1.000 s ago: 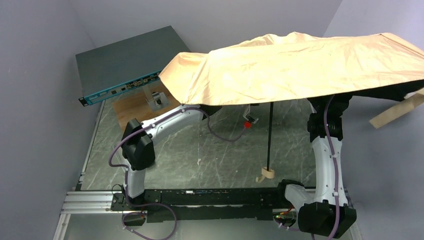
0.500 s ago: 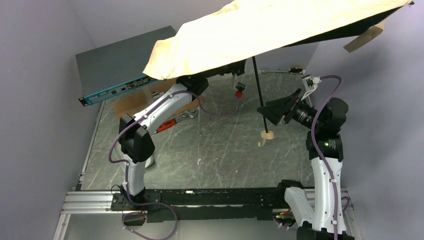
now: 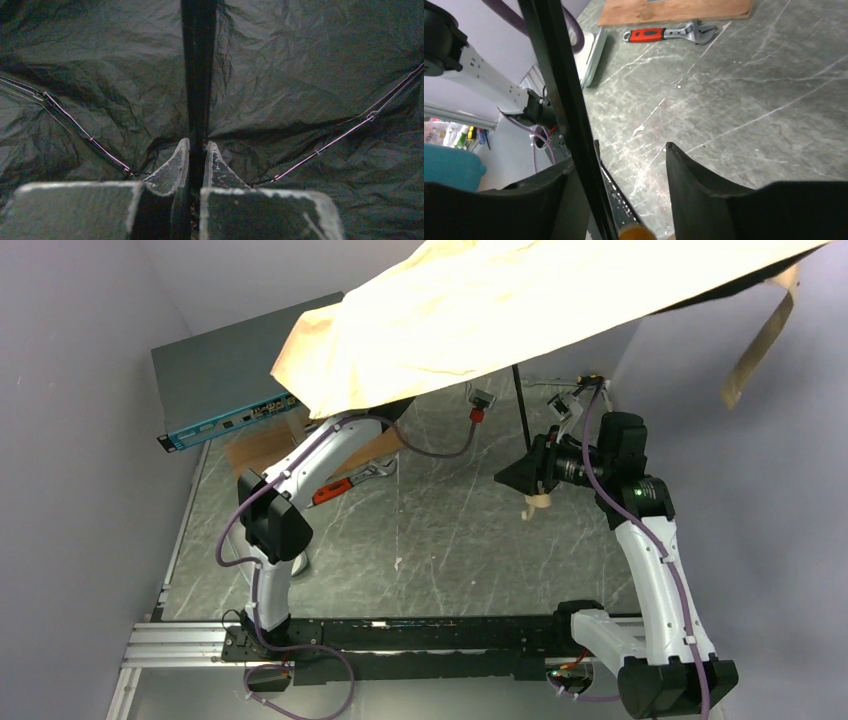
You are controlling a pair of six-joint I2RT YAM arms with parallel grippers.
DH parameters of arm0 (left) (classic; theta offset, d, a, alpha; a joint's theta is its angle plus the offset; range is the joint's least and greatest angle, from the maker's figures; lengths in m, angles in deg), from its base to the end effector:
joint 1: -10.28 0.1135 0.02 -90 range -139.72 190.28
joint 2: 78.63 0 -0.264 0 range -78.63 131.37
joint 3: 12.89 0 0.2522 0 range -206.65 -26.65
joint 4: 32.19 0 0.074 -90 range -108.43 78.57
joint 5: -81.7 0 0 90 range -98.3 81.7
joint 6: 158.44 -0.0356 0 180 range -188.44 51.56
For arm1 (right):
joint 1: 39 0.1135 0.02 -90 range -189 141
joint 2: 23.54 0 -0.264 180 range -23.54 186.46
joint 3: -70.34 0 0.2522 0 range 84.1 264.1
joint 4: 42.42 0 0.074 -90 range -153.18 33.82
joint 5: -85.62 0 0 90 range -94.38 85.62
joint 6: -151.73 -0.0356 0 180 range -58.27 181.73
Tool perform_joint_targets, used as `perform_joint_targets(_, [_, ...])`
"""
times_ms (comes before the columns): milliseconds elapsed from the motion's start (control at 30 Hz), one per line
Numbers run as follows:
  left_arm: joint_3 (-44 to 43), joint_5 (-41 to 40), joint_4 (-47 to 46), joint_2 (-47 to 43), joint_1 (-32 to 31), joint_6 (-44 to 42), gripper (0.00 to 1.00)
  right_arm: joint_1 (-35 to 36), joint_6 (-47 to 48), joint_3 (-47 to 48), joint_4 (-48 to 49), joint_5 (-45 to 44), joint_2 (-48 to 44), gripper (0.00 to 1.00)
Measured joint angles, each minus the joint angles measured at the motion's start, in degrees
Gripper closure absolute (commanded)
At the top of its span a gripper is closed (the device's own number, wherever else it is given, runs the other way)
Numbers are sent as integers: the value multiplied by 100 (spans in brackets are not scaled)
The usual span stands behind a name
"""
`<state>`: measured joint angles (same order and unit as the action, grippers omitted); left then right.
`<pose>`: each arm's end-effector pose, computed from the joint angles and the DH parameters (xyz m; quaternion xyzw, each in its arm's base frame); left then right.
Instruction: Open the umbrella
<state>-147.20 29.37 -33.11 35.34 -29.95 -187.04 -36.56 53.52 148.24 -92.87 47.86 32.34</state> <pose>0.3363 -0.3130 0.4794 0.5742 -0.1638 0.3523 0.7207 0.1886 0.0362 0.3810 -0.1862 0.7817 0.4192 0.4225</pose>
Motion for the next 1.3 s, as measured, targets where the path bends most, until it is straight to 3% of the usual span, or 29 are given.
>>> perform_joint_targets(167, [-396, 63, 125, 140, 63, 0, 96, 144, 271, -2, -15, -50, -26, 96])
perform_joint_targets(200, [-450, 46, 153, 192, 70, -2, 95, 181, 326, -4, -35, -68, -35, 100])
perform_joint_targets(400, [-831, 20, 402, 570, 118, -2, 80, 267, 415, -2, -144, -184, 55, 100])
perform_joint_targets(933, [-1620, -214, 638, 1062, 315, -4, 75, 452, 1211, 280, -813, -603, 393, 100])
perform_joint_targets(1300, [-1633, -144, 702, 1084, 492, -7, 73, 597, 1456, 411, -933, -1137, 476, 100])
